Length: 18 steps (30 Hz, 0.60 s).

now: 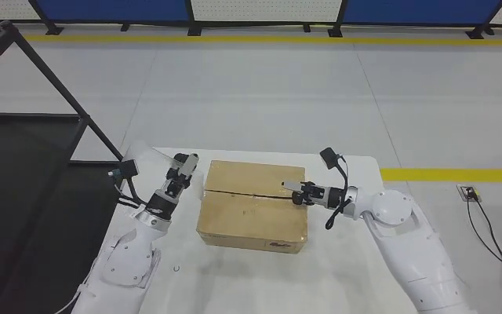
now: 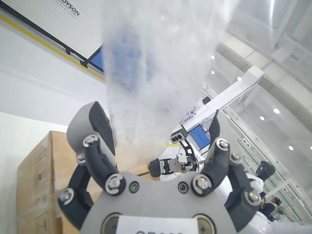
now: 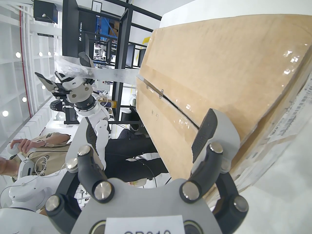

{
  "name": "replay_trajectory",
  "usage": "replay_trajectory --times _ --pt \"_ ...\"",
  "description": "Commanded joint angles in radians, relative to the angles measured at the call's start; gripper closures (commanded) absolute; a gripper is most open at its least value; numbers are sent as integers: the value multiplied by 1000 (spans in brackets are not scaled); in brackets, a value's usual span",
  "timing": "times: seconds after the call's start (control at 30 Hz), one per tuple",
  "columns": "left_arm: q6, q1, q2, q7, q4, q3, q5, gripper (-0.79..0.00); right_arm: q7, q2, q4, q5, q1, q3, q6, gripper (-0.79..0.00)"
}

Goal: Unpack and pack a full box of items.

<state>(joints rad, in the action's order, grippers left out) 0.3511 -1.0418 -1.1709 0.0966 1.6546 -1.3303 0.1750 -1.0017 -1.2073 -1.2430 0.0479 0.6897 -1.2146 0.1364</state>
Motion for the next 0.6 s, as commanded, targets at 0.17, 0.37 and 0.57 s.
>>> replay_trajectory --times 0.17,0.37,0.57 --pt "-93 55 -14 61 19 90 90 -785 19 11 -27 19 37 -33 25 -785" --pt "-137 113 -30 101 -22 167 132 -785 46 30 -82 51 114 -112 75 -785" --pt "-174 181 -50 131 -86 243 144 -785 60 53 -163 81 229 -211 117 -785"
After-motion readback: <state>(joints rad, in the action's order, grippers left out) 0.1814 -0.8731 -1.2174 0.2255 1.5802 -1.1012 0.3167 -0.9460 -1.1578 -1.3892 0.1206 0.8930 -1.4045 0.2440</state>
